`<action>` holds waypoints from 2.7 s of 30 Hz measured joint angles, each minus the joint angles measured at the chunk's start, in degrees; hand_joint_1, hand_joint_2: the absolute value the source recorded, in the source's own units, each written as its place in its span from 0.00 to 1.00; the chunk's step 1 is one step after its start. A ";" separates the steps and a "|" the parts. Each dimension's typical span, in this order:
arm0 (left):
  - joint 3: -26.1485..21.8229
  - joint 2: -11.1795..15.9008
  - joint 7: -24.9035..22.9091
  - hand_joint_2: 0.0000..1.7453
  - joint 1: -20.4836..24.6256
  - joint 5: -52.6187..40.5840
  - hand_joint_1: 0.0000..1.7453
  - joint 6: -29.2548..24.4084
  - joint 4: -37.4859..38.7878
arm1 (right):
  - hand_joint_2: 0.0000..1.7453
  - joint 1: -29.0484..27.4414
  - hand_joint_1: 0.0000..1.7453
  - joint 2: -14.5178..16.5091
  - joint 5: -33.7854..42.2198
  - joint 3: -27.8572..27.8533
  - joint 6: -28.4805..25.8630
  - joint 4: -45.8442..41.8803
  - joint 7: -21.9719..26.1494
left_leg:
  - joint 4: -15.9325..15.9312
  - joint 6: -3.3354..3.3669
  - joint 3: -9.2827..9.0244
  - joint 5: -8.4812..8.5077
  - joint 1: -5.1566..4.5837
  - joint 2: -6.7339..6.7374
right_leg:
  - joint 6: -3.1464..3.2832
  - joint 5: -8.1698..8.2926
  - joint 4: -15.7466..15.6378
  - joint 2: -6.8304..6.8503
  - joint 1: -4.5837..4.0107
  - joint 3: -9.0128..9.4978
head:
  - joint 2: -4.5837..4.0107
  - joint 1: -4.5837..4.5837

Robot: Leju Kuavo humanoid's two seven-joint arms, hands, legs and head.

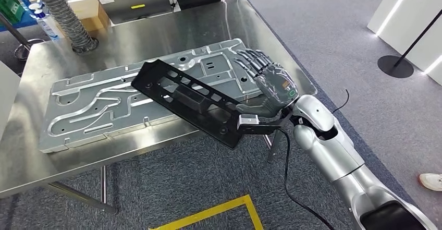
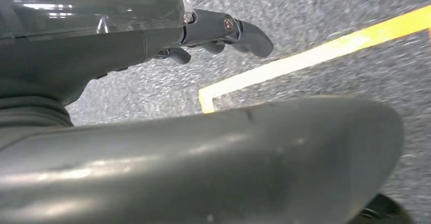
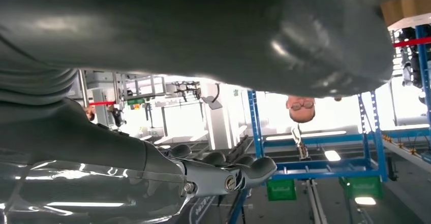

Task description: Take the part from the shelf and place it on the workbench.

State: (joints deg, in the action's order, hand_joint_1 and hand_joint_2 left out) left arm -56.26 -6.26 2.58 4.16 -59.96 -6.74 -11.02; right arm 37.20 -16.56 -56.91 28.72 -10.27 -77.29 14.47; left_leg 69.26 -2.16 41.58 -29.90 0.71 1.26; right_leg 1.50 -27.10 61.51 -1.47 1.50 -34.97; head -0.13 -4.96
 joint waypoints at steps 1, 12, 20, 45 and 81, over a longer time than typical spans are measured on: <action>-0.05 -0.01 0.04 0.00 0.02 0.02 0.00 -0.01 0.00 | 0.00 -0.12 0.00 -0.01 -0.08 -0.15 0.00 -0.01 0.00 | 3.54 0.04 0.52 -1.92 0.01 -0.05 | 0.12 0.66 0.01 0.00 -0.20 -0.85 | 0.00 0.00; -0.40 0.20 -0.04 0.00 0.40 0.18 0.00 0.08 -0.04 | 0.00 -1.48 0.00 -0.16 -1.52 -0.84 -0.19 -0.29 0.00 | -14.41 4.28 -14.26 2.24 -2.73 0.57 | -1.26 6.95 -2.54 0.77 -0.60 -5.08 | 0.00 0.00; -0.80 -0.29 0.46 0.00 0.38 0.21 0.00 0.46 -0.04 | 0.00 -1.50 0.00 0.19 -3.98 -0.81 0.07 0.36 -0.92 | -13.95 2.86 -6.41 8.58 -1.22 0.98 | -3.81 -0.33 10.41 0.84 0.29 -4.20 | 0.00 0.00; -0.48 0.07 2.81 0.00 0.27 -1.90 0.00 1.08 -0.20 | 0.00 -3.64 0.00 0.22 -6.06 -3.91 -0.53 -0.60 -1.66 | -16.57 4.47 -14.06 3.89 -2.21 0.71 | -2.27 1.36 2.91 1.03 -0.49 -6.28 | 0.00 -0.11; -0.20 -0.16 1.46 0.00 0.27 -2.39 0.00 2.72 -0.19 | 0.00 -7.09 0.00 2.30 -5.40 -7.87 -1.19 0.55 -1.53 | -12.74 3.91 -5.99 7.68 -1.70 0.28 | -3.32 -4.69 9.62 0.63 -0.67 -3.08 | 0.00 -0.11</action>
State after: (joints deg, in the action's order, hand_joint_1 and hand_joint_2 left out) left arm -56.46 -6.41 4.04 4.43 -62.36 -4.02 -11.21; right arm 30.11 -14.26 -62.31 20.85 -11.46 -76.74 12.94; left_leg 56.52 1.76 35.59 -22.21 -0.99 1.54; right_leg -1.81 -31.79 71.13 -0.84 0.83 -38.04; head -0.13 -5.07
